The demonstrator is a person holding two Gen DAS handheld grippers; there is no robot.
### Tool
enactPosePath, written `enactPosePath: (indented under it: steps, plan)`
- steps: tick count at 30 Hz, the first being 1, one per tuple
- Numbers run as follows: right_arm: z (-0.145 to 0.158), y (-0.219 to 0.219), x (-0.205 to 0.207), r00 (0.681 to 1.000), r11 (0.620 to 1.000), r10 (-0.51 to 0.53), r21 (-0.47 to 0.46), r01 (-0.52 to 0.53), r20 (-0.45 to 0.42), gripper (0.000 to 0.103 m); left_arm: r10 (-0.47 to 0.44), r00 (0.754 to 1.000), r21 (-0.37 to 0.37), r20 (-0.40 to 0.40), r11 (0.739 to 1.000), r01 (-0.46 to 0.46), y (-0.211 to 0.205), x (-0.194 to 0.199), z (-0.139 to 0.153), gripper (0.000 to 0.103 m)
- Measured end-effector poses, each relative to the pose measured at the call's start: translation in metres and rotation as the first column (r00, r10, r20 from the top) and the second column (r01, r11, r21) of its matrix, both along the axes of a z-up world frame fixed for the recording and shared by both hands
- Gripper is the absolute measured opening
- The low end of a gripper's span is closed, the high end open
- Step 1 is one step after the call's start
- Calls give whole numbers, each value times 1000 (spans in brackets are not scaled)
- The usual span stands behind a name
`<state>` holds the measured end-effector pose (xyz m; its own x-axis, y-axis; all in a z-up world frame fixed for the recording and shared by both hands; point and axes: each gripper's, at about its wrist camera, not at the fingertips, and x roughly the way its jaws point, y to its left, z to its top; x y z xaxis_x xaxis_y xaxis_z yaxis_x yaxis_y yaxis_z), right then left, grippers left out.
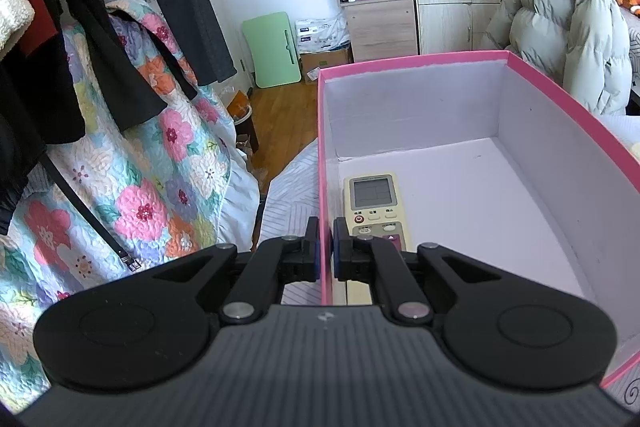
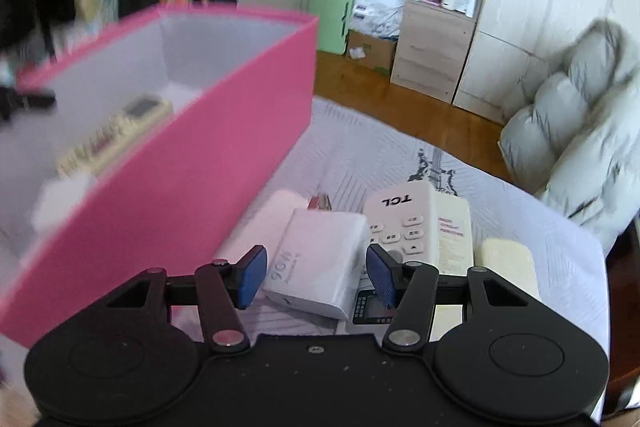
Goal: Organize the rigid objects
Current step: 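Grasp the larger white charger with the right gripper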
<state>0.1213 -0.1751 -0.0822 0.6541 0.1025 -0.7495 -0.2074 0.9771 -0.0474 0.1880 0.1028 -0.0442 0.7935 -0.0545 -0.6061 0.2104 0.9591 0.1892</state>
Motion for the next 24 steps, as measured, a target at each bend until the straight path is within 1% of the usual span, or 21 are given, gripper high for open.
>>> enactPosePath:
  steps: [2, 4, 7, 10, 12, 16, 18, 22, 24]
  plan:
    - [-6, 7, 1, 1000, 998, 21, -55, -20, 16, 65, 1, 1000, -3, 0, 1000, -1, 0, 0, 0, 5]
    - [-6, 11, -2, 999, 995, 33, -97, -30, 32, 63, -1, 1000, 1, 0, 1000, 1, 0, -1, 0, 5]
    - [-2, 3, -4, 999, 1000, -13, -27, 14, 37, 58, 0, 1000, -1, 1, 1000, 0, 0, 0, 0, 5]
    - [4, -2, -12, 999, 999, -32, 18, 31, 35, 58, 0, 1000, 0, 0, 1000, 0, -1, 0, 0, 5]
    - [5, -1, -16, 1000, 999, -29, 41, 29, 10, 58, 1, 1000, -1, 0, 1000, -1, -1, 0, 0, 5]
    - [2, -1, -20, 996, 996, -44, 71, 50, -82, 58, 5, 1000, -6, -1, 1000, -5, -1, -1, -1, 5]
    - [0, 0, -24, 995, 996, -48, 73, 55, -93, 58, 4, 1000, -5, -1, 1000, -4, -1, 0, -1, 5]
    - [-3, 10, -25, 996, 999, -39, 9, 40, -81, 59, 4, 1000, -4, -2, 1000, -4, -1, -1, -1, 5]
    - [-7, 18, -22, 997, 998, -13, -63, 9, -70, 60, 2, 1000, -3, -1, 1000, -2, -1, -1, -1, 5]
